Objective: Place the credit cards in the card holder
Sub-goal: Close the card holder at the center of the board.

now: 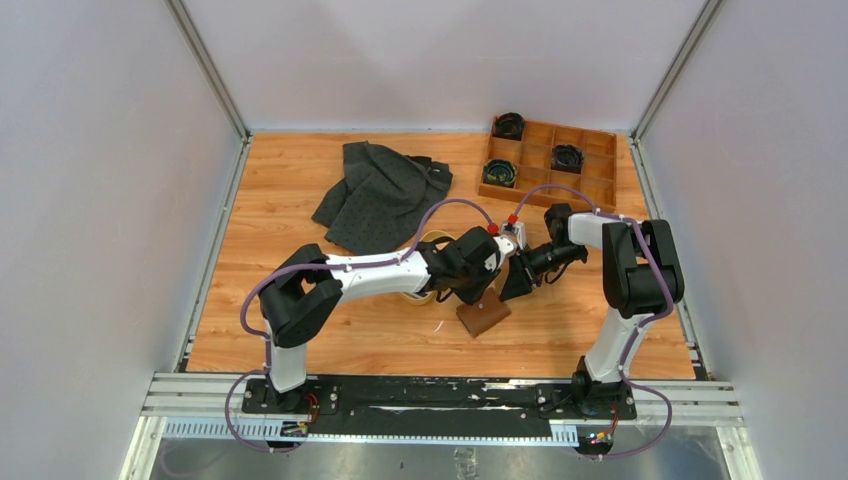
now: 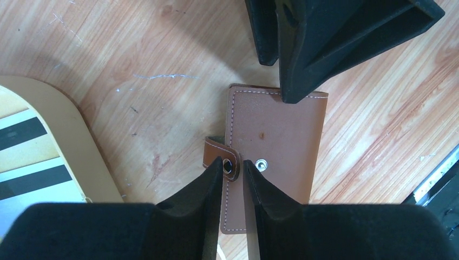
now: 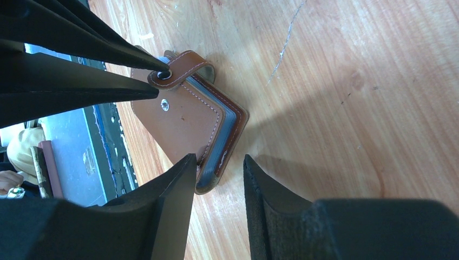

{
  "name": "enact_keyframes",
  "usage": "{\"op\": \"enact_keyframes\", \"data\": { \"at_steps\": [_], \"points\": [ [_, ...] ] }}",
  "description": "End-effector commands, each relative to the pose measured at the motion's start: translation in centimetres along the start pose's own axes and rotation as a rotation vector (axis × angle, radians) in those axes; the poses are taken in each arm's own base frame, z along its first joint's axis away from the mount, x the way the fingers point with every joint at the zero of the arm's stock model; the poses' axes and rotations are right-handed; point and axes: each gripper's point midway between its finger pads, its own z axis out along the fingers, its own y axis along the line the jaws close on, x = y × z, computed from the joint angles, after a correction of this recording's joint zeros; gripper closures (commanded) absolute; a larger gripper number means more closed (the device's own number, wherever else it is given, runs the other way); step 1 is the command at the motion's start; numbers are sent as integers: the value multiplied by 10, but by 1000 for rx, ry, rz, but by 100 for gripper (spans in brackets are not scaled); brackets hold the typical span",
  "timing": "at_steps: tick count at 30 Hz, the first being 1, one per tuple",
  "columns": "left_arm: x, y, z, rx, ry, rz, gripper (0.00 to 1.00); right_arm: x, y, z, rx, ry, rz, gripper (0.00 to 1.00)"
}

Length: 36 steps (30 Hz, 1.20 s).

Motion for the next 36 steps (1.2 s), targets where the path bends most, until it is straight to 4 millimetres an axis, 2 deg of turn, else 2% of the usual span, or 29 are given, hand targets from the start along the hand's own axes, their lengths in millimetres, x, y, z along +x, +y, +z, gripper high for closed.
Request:
{"op": "enact_keyframes", "data": {
  "at_steps": [1,8,14,25,29,36],
  "points": [
    [2,1,7,21,12,-12,77,6,1,4,-4,33,10,59],
    [4,4,6,15,25,-17,78,6,1,4,-2,36,11,60],
    [4,4,7,29,30,-28,100,6,1,4,-1,37,11,60],
    [3,-5,-8,93,69,30,100,6,1,3,3,40,12,63],
    [-4,-7,-13,104,50,47,100,7,0,5,3,46,22,67],
    [-4,-23,-9,171,58,45,100,9,-1,12,12,76,16,68]
  ]
}}
